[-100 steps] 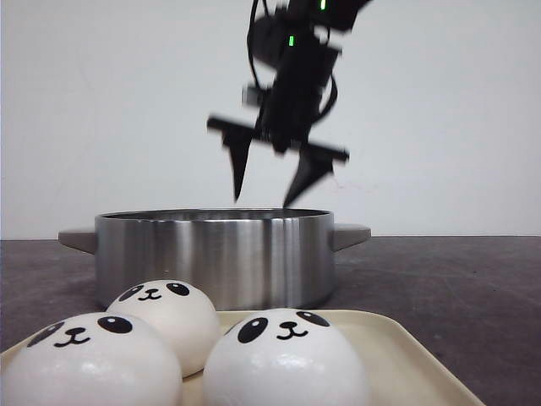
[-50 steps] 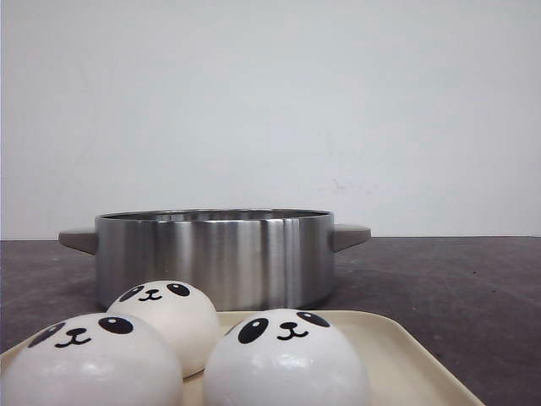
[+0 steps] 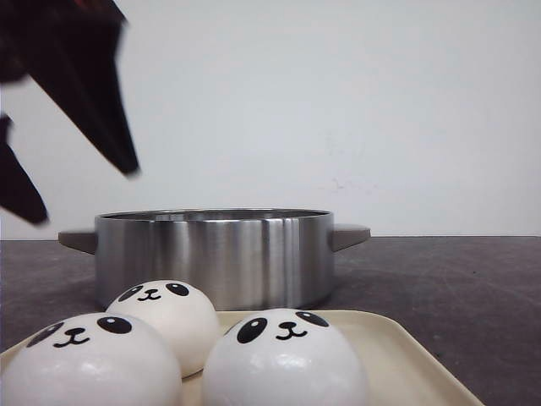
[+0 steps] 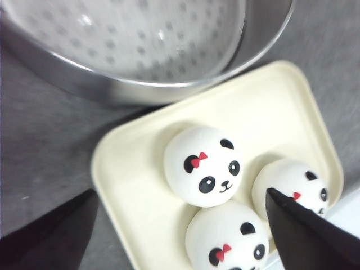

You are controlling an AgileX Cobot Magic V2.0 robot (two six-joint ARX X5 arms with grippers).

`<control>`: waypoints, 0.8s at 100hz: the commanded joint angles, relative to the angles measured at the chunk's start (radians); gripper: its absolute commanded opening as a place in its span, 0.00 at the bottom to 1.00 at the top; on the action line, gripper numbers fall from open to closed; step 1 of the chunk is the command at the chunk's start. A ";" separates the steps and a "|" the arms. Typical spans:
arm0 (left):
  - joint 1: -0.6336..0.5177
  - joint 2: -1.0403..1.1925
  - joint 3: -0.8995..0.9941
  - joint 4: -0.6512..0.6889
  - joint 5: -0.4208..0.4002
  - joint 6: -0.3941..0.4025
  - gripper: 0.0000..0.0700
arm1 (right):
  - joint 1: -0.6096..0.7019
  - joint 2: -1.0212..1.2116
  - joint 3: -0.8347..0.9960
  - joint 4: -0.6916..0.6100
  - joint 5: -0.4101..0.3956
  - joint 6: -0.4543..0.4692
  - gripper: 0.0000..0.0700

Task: Steam buns
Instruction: 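Lower the left gripper onto the other back panda bun and grasp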

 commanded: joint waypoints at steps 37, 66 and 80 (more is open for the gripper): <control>-0.095 0.297 0.021 0.113 0.004 -0.110 0.80 | 0.017 -0.018 0.022 -0.060 0.029 0.065 0.02; -0.122 0.364 0.021 0.158 -0.010 -0.134 0.79 | 0.017 -0.019 0.022 -0.080 0.027 0.084 0.02; -0.122 0.383 0.021 0.141 -0.032 -0.133 0.71 | 0.017 -0.019 0.022 -0.094 0.027 0.101 0.02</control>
